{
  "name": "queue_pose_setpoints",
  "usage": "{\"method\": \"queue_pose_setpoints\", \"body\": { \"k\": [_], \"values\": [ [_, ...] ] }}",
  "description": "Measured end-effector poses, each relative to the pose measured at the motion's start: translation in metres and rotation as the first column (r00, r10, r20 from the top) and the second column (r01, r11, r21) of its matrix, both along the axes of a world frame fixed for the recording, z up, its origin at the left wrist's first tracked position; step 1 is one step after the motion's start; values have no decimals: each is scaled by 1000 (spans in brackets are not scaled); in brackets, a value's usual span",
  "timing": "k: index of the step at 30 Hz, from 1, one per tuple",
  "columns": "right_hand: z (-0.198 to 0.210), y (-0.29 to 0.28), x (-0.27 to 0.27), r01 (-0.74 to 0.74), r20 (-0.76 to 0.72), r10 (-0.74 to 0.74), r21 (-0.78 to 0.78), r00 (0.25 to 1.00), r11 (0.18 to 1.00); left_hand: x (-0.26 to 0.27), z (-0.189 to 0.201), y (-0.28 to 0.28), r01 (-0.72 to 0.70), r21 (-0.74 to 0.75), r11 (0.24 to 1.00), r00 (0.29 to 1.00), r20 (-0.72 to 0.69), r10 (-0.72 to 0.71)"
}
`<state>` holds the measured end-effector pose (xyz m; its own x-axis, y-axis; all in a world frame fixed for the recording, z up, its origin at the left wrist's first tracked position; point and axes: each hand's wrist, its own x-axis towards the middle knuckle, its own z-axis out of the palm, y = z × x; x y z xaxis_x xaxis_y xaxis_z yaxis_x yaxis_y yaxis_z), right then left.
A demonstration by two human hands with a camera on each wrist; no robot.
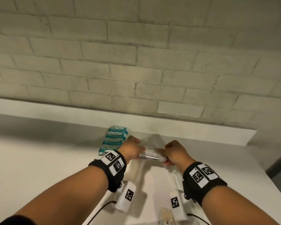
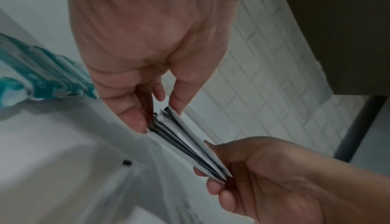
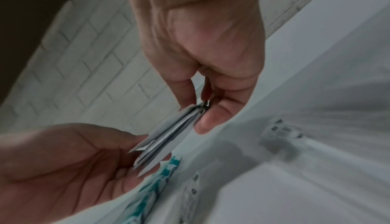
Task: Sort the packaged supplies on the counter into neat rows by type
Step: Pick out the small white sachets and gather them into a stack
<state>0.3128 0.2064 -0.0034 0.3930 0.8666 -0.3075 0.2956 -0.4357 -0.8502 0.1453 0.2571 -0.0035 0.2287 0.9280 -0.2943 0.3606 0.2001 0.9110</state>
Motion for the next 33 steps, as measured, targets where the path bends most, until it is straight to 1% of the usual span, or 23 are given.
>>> {"method": "queue_pose_setpoints", "body": {
  "k": [3, 5, 6, 9, 11, 13, 15, 16, 18, 19, 20, 21, 23, 24, 26, 28, 30, 33],
  "values": [
    [-4, 40, 3, 34, 27, -33, -40, 999, 999, 9, -3, 40, 16, 40, 999, 994, -106, -12],
    [-10, 63, 2, 25, 63, -21, -64, 998, 998, 15, -10, 64, 44, 88, 995, 981, -191, -26],
    [-13, 73, 2, 10, 103, -3, -69, 995, 998, 16, -14, 72, 76, 120, 990, 967, -250, -44],
    [-22, 95, -1, -88, 278, 124, -139, 953, 986, 20, -27, 92, 228, 177, 958, 874, -471, -121],
    [-24, 102, -3, -178, 352, 236, -189, 906, 966, 21, -31, 100, 291, 174, 941, 824, -545, -154],
    [-23, 104, -1, -243, 390, 311, -216, 866, 946, 22, -29, 103, 354, 172, 919, 771, -610, -183],
    [-18, 102, 4, -312, 383, 373, -214, 845, 926, 22, -23, 102, 413, 133, 901, 704, -674, -223],
    [-19, 103, 9, -350, 397, 414, -227, 819, 909, 21, -21, 101, 451, 107, 886, 655, -714, -247],
    [-25, 103, 18, -399, 489, 505, -310, 711, 863, 22, -19, 97, 536, 71, 841, 533, -801, -272],
    [-27, 103, 19, -404, 548, 522, -330, 654, 853, 23, -19, 94, 566, 72, 821, 481, -838, -258],
    [-33, 103, 20, -405, 594, 523, -333, 611, 852, 26, -21, 92, 586, 80, 806, 446, -863, -239],
    [-35, 102, 20, -412, 629, 524, -331, 574, 849, 28, -23, 91, 596, 94, 798, 432, -875, -220],
    [-40, 106, 20, -433, 674, 516, -309, 528, 847, 33, -26, 94, 597, 114, 794, 438, -876, -204],
    [-42, 111, 22, -447, 682, 511, -290, 523, 846, 36, -25, 97, 590, 128, 797, 451, -871, -194],
    [-41, 122, 27, -470, 673, 503, -253, 542, 845, 40, -26, 106, 553, 167, 816, 489, -858, -156],
    [-41, 133, 29, -464, 663, 502, -254, 555, 849, 45, -26, 116, 503, 186, 844, 529, -838, -131],
    [-42, 142, 30, -442, 652, 502, -272, 568, 855, 48, -28, 126, 474, 201, 857, 556, -823, -115],
    [-44, 148, 29, -431, 673, 494, -278, 550, 858, 49, -31, 134, 447, 185, 875, 578, -807, -125]
  ]
}}
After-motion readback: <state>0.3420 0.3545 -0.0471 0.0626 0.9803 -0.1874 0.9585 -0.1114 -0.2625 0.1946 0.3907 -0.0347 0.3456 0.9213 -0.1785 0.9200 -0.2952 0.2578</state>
